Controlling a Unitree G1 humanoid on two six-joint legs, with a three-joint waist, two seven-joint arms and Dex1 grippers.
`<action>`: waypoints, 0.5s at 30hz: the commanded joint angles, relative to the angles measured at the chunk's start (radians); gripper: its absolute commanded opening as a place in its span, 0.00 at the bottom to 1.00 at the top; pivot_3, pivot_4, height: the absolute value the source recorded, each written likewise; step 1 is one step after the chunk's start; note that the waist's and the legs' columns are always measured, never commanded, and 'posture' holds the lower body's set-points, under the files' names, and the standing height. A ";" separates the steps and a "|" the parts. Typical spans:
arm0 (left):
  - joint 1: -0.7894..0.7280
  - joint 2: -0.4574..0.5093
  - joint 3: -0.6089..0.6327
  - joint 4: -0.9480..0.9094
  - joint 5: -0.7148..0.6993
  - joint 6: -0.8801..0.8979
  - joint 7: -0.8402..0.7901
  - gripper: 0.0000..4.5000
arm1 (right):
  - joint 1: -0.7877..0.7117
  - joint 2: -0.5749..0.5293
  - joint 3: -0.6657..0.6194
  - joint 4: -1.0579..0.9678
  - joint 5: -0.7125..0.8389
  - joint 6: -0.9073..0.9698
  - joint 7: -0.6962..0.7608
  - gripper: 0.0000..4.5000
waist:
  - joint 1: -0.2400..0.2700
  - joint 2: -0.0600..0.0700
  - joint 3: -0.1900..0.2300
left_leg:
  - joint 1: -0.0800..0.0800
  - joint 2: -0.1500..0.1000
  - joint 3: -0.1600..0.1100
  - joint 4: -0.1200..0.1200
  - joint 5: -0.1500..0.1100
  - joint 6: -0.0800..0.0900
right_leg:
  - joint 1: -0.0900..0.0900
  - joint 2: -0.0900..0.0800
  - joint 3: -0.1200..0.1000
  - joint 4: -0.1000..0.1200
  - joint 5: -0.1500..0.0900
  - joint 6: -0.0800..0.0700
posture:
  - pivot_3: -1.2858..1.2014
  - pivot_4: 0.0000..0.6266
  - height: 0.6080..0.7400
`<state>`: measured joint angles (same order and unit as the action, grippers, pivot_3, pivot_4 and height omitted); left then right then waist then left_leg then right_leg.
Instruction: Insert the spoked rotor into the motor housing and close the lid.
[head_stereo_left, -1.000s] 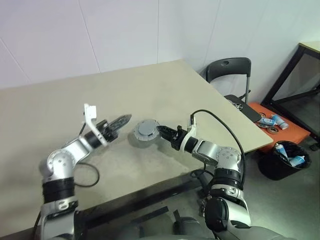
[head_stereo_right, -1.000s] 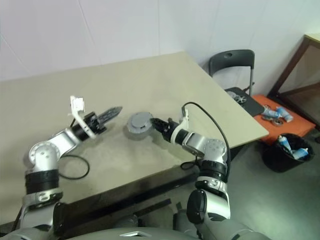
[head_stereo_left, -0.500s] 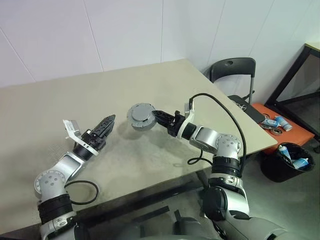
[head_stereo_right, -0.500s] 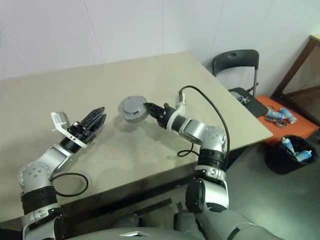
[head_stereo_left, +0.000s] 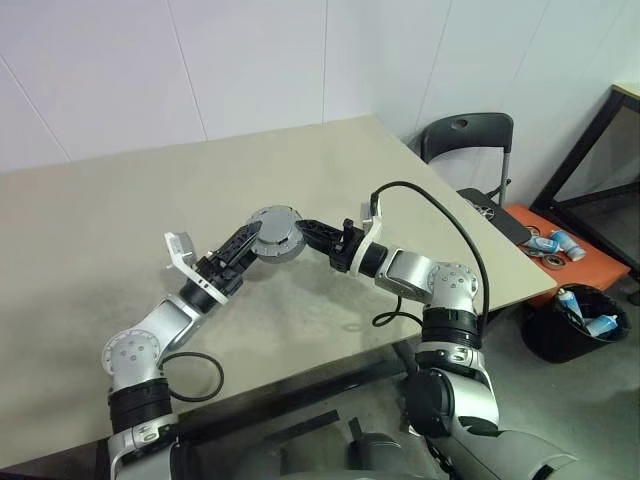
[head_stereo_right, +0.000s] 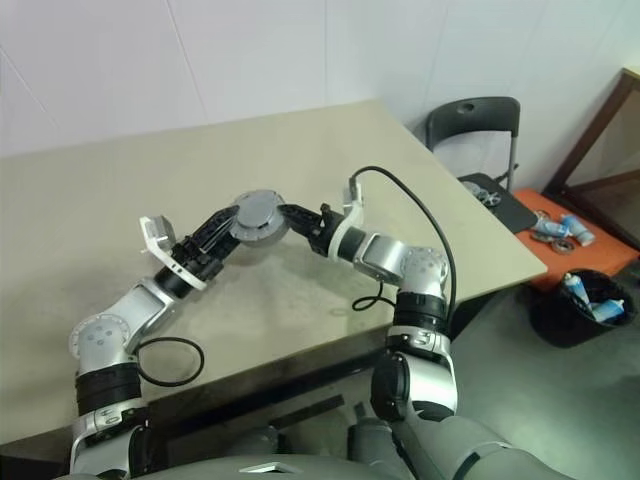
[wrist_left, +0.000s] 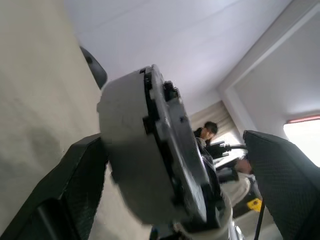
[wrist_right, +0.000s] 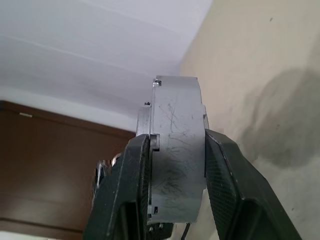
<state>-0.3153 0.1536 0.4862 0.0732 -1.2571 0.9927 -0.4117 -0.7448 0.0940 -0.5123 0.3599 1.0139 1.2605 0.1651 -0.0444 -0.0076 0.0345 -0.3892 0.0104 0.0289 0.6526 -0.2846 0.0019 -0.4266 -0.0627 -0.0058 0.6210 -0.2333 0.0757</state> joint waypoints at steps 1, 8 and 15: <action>-0.013 -0.015 -0.029 0.011 -0.013 -0.003 -0.009 0.99 | -0.045 0.000 0.003 -0.019 0.058 -0.003 0.028 0.27 | 0.000 0.000 0.000 | 0.000 0.000 0.000 0.000 0.000 0.000 | 0.000 0.000 0.000 0.000 0.000 0.000 | 0.52 0.00 1.00; -0.055 -0.037 -0.050 0.069 0.003 -0.032 -0.004 0.99 | -0.044 -0.004 0.005 -0.018 0.056 0.002 0.024 0.27 | 0.000 0.000 0.000 | 0.000 0.000 0.000 0.001 0.000 0.000 | 0.000 0.001 0.000 0.001 0.000 0.000 | 0.52 0.00 1.00; -0.087 -0.051 -0.029 0.106 0.017 -0.090 0.040 0.99 | -0.040 -0.005 0.009 -0.020 0.056 0.007 0.021 0.27 | 0.000 0.000 0.000 | 0.000 -0.001 0.000 0.005 0.000 0.000 | 0.000 0.001 0.000 0.005 0.000 0.000 | 0.52 0.00 1.00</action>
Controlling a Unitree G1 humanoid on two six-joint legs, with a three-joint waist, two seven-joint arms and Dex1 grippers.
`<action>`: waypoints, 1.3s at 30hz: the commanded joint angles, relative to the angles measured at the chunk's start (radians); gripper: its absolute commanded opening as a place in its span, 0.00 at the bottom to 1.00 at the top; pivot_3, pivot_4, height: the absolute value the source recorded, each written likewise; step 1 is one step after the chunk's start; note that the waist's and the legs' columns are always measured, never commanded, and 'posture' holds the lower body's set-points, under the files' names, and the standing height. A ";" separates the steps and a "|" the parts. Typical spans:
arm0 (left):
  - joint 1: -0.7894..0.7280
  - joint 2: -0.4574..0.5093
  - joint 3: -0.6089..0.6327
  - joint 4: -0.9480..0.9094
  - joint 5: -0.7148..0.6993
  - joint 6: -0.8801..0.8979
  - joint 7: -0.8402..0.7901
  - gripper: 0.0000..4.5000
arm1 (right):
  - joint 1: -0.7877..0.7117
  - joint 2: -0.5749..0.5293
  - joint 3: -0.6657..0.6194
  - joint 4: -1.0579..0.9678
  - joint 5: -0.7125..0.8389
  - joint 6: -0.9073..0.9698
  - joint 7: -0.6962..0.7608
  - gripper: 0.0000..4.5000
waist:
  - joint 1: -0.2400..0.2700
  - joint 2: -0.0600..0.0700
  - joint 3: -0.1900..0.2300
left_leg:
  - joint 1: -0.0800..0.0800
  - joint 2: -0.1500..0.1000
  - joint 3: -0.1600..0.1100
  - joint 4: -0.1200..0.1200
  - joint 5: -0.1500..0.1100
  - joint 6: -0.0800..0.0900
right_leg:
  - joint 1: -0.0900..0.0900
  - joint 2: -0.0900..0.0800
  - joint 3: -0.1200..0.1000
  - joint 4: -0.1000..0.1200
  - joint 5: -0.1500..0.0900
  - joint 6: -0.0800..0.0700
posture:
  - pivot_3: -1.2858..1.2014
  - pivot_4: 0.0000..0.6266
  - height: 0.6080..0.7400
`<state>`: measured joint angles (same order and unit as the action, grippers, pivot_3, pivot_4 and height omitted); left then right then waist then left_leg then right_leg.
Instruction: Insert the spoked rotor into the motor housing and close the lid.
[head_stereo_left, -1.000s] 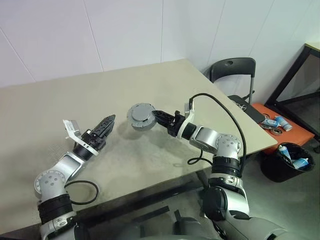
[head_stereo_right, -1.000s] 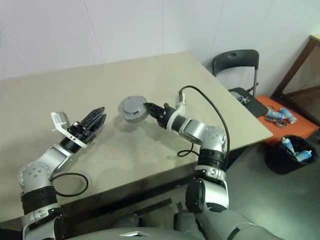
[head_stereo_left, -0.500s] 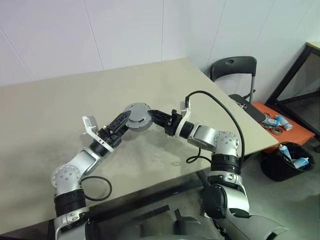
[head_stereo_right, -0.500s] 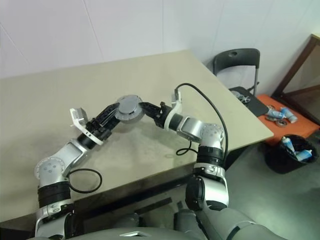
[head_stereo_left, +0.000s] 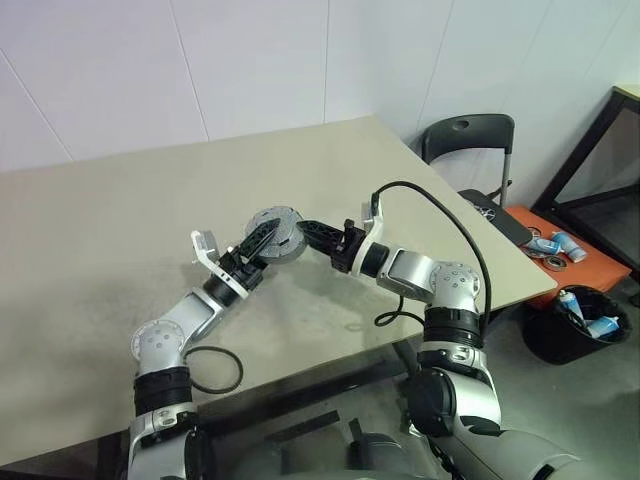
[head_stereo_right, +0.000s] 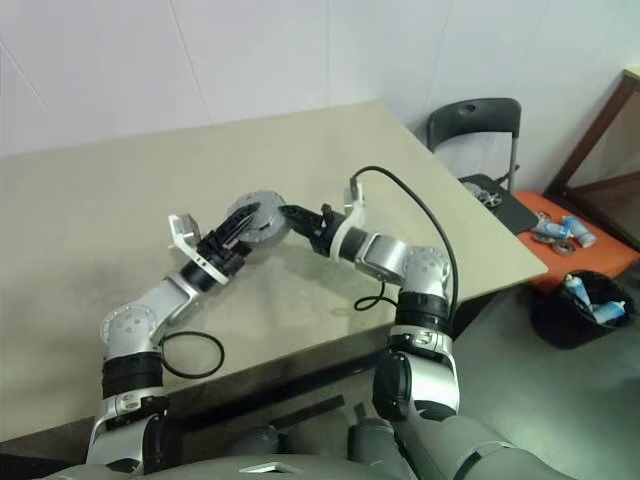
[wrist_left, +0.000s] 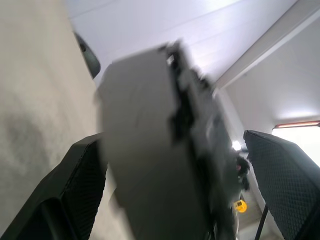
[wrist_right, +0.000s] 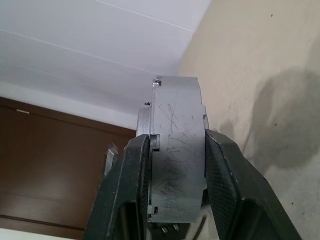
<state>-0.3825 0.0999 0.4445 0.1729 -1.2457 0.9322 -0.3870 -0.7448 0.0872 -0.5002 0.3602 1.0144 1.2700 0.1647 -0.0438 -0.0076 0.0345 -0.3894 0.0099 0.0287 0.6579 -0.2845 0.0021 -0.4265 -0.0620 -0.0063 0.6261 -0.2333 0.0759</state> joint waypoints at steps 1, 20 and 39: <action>-0.018 0.008 0.008 0.008 0.011 -0.028 0.014 0.99 | -0.039 0.002 -0.003 -0.021 0.056 -0.003 0.020 0.27 | -0.001 0.000 0.000 | 0.000 0.000 0.000 0.001 0.000 0.000 | 0.000 0.000 0.000 0.001 0.000 0.000 | 0.52 0.00 1.00; -0.032 0.012 -0.035 -0.051 -0.073 0.067 0.040 0.58 | -0.034 0.012 0.023 -0.017 0.046 0.002 0.017 0.27 | 0.000 0.000 0.000 | -0.001 0.000 -0.001 0.006 0.000 0.000 | 0.000 0.000 0.000 0.004 0.000 0.000 | 0.52 0.00 1.00; -0.067 0.052 -0.007 -0.011 -0.021 0.011 0.052 0.58 | -0.035 0.003 0.001 0.007 0.038 -0.058 -0.026 0.71 | -0.001 0.000 0.000 | -0.001 -0.001 -0.001 0.006 0.000 0.000 | 0.000 0.001 0.001 0.004 0.000 0.000 | 0.52 0.00 1.00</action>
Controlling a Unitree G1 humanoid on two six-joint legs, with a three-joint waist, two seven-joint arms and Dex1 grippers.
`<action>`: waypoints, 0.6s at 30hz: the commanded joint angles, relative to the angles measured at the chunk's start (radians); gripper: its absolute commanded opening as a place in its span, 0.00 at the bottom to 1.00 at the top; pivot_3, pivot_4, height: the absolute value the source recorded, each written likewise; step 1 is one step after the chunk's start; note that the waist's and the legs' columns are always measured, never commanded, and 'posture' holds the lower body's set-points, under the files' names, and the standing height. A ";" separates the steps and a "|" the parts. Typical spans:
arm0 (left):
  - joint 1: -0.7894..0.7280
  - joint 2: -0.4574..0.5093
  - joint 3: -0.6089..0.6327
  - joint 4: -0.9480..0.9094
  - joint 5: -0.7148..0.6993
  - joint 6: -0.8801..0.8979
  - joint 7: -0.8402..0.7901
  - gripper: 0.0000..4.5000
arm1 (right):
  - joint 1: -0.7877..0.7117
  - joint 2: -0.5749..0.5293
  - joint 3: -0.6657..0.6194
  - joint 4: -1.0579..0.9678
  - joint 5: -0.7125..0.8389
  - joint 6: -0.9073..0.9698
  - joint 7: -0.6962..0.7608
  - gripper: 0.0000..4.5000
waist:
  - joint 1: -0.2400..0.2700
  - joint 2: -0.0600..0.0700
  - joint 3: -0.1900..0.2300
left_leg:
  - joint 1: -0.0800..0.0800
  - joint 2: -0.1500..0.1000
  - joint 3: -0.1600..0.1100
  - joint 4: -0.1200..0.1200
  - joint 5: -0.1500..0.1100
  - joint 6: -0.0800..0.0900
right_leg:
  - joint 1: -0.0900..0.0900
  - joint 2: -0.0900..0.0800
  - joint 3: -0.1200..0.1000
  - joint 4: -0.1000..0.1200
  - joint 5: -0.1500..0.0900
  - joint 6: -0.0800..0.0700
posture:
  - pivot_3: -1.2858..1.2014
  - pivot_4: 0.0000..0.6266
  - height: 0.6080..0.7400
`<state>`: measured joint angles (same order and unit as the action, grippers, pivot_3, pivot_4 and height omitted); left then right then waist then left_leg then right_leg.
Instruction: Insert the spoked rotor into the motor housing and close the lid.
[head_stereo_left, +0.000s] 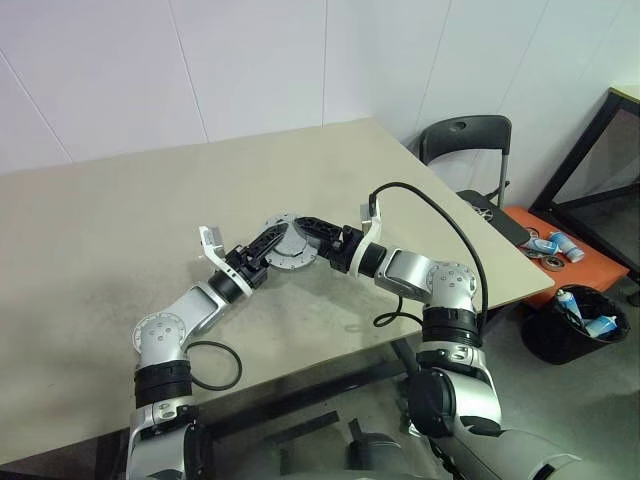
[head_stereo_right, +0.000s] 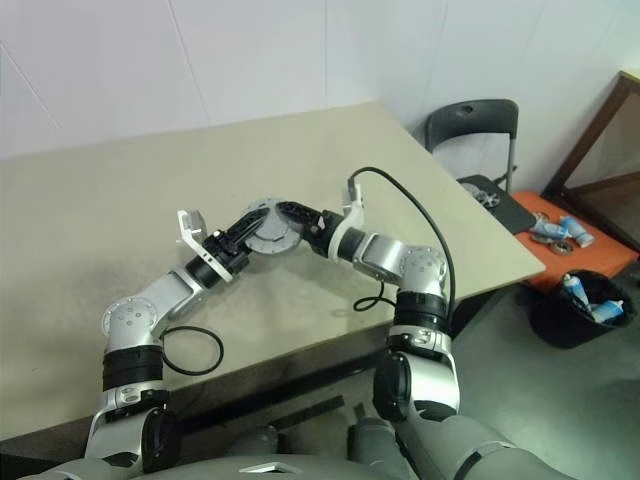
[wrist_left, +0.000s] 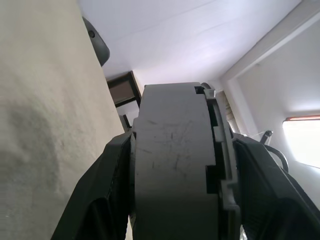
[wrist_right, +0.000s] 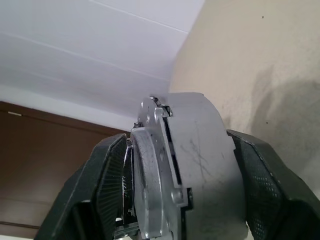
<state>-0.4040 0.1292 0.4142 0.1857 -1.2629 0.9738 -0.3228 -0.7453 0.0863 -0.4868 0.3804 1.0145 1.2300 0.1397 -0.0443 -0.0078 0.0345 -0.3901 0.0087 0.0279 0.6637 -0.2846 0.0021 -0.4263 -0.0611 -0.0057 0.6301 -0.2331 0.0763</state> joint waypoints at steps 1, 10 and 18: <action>-0.048 0.033 0.038 -0.024 -0.004 -0.044 -0.010 0.58 | -0.033 0.003 -0.015 -0.016 0.040 -0.024 -0.001 0.71 | 0.000 0.000 0.000 | 0.000 0.000 0.000 0.000 0.000 0.000 | 0.000 0.000 0.000 0.000 0.000 0.000 | 0.52 0.00 1.00; -0.044 0.191 0.190 -0.015 0.044 -0.199 0.009 0.58 | -0.026 0.007 -0.019 -0.026 0.066 -0.044 -0.005 0.71 | -0.001 0.000 0.000 | 0.000 0.003 0.000 0.000 0.000 0.000 | 0.000 0.001 0.000 0.000 0.000 0.000 | 0.52 0.00 1.00; -0.030 0.358 0.268 0.163 0.196 -0.338 -0.001 0.58 | -0.025 0.003 0.020 -0.005 0.042 -0.041 0.002 0.71 | 0.002 0.000 0.000 | 0.000 0.002 0.000 0.000 0.000 0.000 | 0.000 -0.001 0.000 0.000 0.000 0.000 | 0.52 0.00 1.00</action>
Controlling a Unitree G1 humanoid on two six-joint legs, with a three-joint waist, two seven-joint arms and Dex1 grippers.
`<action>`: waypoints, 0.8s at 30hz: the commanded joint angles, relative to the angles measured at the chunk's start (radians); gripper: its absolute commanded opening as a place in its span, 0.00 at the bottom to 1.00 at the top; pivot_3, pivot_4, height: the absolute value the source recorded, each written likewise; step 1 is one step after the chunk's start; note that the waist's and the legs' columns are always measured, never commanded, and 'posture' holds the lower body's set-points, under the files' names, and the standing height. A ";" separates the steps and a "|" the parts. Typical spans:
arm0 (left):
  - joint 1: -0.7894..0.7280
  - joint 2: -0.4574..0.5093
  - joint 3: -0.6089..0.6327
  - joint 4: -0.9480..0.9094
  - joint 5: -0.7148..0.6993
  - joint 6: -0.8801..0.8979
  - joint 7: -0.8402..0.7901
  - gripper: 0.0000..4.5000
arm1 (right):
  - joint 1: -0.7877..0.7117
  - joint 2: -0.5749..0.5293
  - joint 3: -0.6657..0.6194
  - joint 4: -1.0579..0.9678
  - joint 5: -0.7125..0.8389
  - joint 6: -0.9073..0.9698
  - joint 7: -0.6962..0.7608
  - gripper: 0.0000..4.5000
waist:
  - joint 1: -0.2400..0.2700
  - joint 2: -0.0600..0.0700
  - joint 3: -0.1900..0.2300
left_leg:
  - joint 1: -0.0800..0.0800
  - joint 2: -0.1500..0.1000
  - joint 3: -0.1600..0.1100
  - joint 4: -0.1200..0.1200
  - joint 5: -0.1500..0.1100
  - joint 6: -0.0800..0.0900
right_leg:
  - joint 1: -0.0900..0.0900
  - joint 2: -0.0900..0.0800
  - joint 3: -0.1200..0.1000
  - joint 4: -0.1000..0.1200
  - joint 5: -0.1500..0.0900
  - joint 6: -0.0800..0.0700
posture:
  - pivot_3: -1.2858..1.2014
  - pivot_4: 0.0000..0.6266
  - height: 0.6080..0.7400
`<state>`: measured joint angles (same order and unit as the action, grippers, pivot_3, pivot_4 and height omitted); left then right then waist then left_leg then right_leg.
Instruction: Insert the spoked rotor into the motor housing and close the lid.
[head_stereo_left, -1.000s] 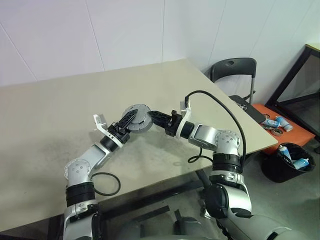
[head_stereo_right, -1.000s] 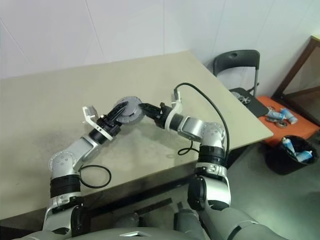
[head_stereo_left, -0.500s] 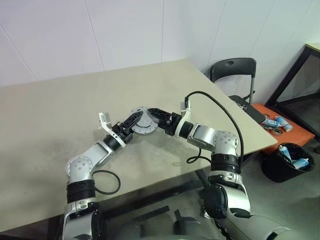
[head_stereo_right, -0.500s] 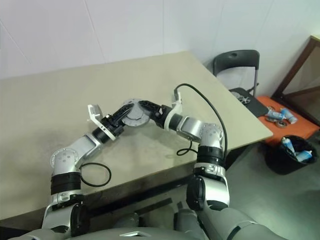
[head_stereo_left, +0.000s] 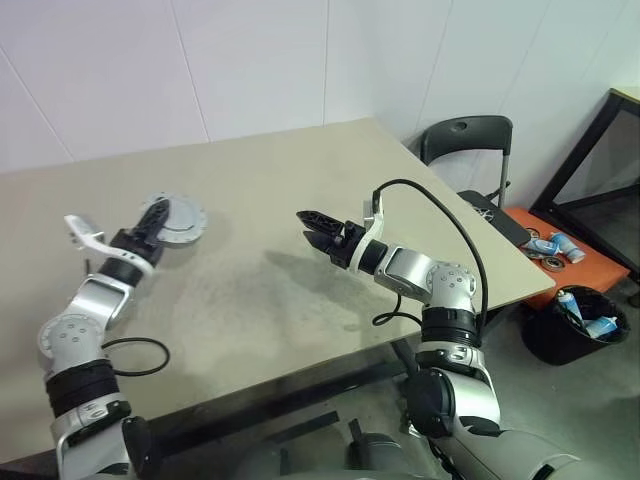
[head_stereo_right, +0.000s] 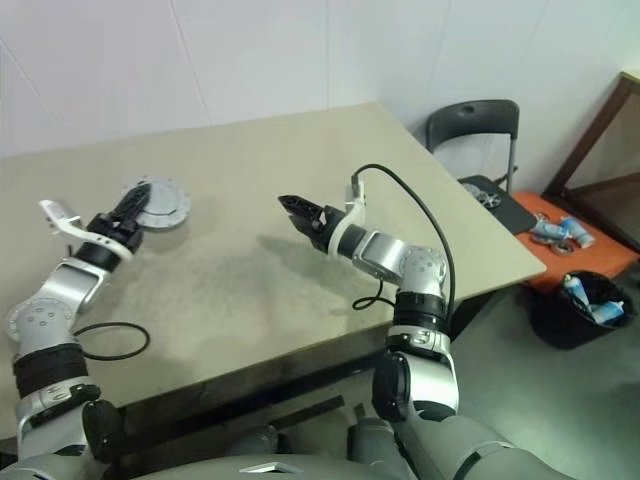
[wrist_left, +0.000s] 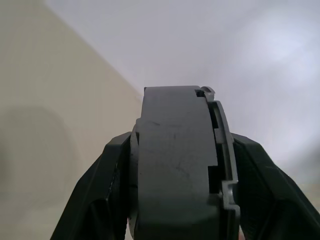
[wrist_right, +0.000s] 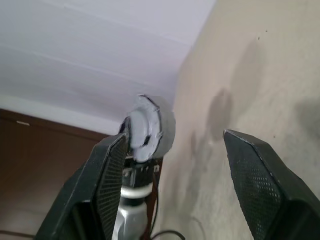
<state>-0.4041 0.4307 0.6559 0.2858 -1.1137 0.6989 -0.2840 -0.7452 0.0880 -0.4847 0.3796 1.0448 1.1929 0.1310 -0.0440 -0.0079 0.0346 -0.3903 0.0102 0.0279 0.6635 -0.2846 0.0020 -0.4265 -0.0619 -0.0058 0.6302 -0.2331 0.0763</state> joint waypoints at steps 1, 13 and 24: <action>-0.040 0.078 0.026 0.118 0.084 -0.095 -0.041 0.58 | -0.028 0.000 0.021 0.000 0.009 -0.005 0.013 0.71 | 0.001 0.000 0.000 | 0.000 0.000 0.000 0.000 0.000 0.000 | 0.000 0.000 0.000 0.000 0.000 0.000 | 0.52 0.00 1.00; -0.086 0.113 -0.016 0.352 0.305 -0.268 -0.099 0.58 | -0.031 -0.015 0.039 0.023 0.007 -0.018 0.019 0.71 | 0.000 -0.006 -0.001 | -0.001 -0.001 0.000 0.000 0.000 0.000 | -0.001 -0.002 0.000 0.000 0.000 0.000 | 0.52 0.00 1.00; -0.089 0.172 -0.015 0.499 0.422 -0.377 -0.100 0.94 | -0.026 -0.016 0.046 0.022 0.005 -0.020 0.023 0.72 | -0.001 -0.006 -0.001 | -0.001 0.001 0.000 -0.001 0.000 -0.001 | -0.002 -0.005 0.001 0.001 0.001 -0.002 | 0.52 0.00 1.00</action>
<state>-0.4672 0.5713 0.6235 0.7860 -0.7086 0.3615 -0.3809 -0.7500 0.0698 -0.4452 0.4169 1.0399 1.1822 0.1385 -0.0446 -0.0136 0.0338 -0.3912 0.0115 0.0275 0.6628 -0.2851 0.0012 -0.4291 -0.0672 -0.0044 0.6309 -0.2316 0.0741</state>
